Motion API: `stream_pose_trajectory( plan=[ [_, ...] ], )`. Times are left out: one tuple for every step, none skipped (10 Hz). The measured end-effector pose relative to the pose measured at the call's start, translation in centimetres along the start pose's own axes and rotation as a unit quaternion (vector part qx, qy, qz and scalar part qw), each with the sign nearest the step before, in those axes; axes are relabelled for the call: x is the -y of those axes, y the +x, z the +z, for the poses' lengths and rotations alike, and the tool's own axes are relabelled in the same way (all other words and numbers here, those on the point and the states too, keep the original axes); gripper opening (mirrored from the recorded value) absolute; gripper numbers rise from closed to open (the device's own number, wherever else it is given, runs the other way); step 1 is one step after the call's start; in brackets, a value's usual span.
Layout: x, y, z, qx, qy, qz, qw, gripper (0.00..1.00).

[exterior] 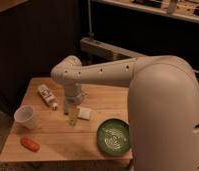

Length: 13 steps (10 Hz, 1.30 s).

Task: Place the pepper in the ceramic bowl

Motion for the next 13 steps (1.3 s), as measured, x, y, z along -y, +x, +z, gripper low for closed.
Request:
stream_pose_trajectory(
  plan=[
    [0.0, 0.5, -0.1, -0.007, -0.002, 0.003, 1.0, 0.99],
    [0.0, 1.8, -0.3, -0.021, -0.005, 0.002, 0.9998, 0.99],
    [0.2, 3.8, -0.6, -0.035, -0.008, -0.004, 0.9993, 0.99],
    [0.4, 5.7, -0.8, -0.047, -0.012, -0.011, 0.9987, 0.99],
    [1.0, 7.2, -0.9, -0.062, -0.015, -0.014, 0.9979, 0.99],
    [1.4, 8.0, -0.9, -0.069, -0.024, -0.012, 0.9973, 0.99],
    [2.5, 9.1, -1.0, -0.076, -0.035, -0.006, 0.9965, 0.99],
    [3.4, 10.0, -1.2, -0.084, -0.043, -0.001, 0.9955, 0.99],
    [3.6, 9.7, -1.4, -0.08, -0.063, 0.025, 0.9944, 0.99],
    [4.1, 9.8, -1.8, -0.076, -0.075, 0.055, 0.9928, 0.99],
    [4.6, 9.9, -2.0, -0.075, -0.079, 0.076, 0.9911, 0.99],
    [4.8, 9.8, -2.3, -0.075, -0.082, 0.098, 0.989, 0.99],
    [4.9, 10.1, -2.2, -0.08, -0.069, 0.107, 0.9886, 0.99]
  ],
)
